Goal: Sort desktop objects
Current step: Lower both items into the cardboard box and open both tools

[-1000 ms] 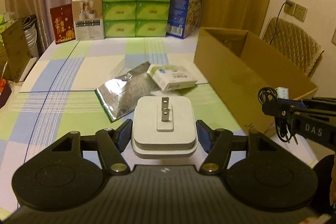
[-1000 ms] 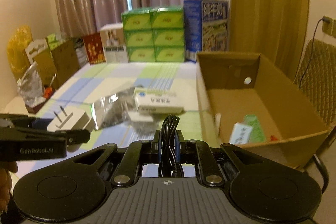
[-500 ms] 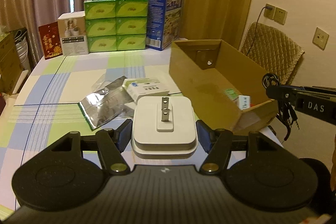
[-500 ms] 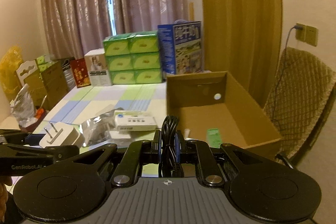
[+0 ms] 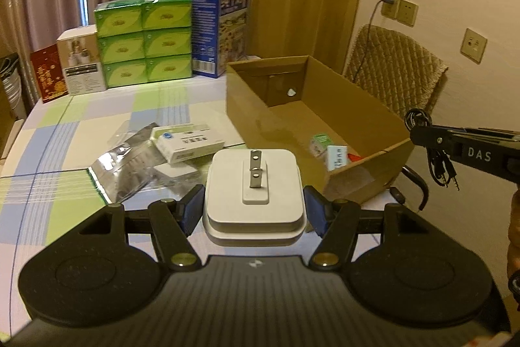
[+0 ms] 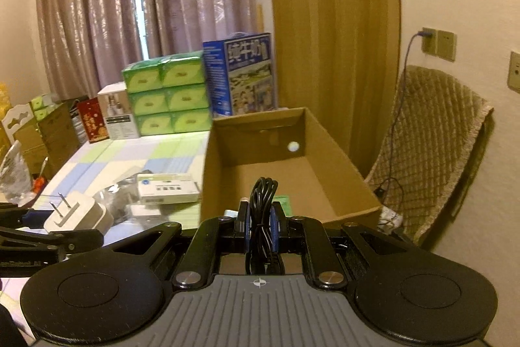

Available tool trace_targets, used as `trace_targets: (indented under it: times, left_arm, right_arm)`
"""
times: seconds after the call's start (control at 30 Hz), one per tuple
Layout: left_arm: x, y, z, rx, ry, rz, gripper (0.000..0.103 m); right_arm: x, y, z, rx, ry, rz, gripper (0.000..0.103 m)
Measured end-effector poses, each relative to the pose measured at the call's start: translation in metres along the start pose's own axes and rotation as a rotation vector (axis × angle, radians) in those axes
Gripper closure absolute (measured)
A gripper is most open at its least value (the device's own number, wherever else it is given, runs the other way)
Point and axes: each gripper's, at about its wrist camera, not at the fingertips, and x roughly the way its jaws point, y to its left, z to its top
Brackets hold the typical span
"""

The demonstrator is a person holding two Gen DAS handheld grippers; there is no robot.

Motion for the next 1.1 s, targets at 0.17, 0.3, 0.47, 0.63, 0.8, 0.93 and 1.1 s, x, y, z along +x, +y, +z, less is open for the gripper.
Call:
trace_targets:
  times: [0.17,0.3,0.47,0.63,0.8,0.93,1.1]
  left_arm:
    - [0.007,-0.016,0.01,0.032,-0.004,-0.029,0.043]
    - [0.014,-0.029,0.019,0.046,-0.005,-0.06,0.043]
    - [0.028,-0.044,0.032,0.058,-0.002,-0.095,0.043]
    - [0.046,-0.055,0.046,0.062,0.0,-0.112,0.043]
    - [0.064,-0.061,0.065,0.048,-0.002,-0.129,0.043]
    - [0.082,-0.063,0.078,0.027,-0.002,-0.145,0.043]
    - [0.108,-0.065,0.089,0.014,0.005,-0.151,0.043]
  right_arm:
    - [-0.002,-0.015,0.004,0.002,0.001,-0.024,0.094]
    - [0.002,-0.025,0.01,-0.003,0.001,-0.033,0.094]
    - [0.012,-0.034,0.018,-0.007,-0.001,-0.032,0.094]
    - [0.028,-0.045,0.029,0.006,0.009,-0.019,0.094]
    - [0.046,-0.056,0.044,0.023,0.013,-0.003,0.094]
    - [0.063,-0.064,0.055,0.019,0.016,0.0,0.094]
    - [0.083,-0.071,0.061,0.012,0.028,0.003,0.094]
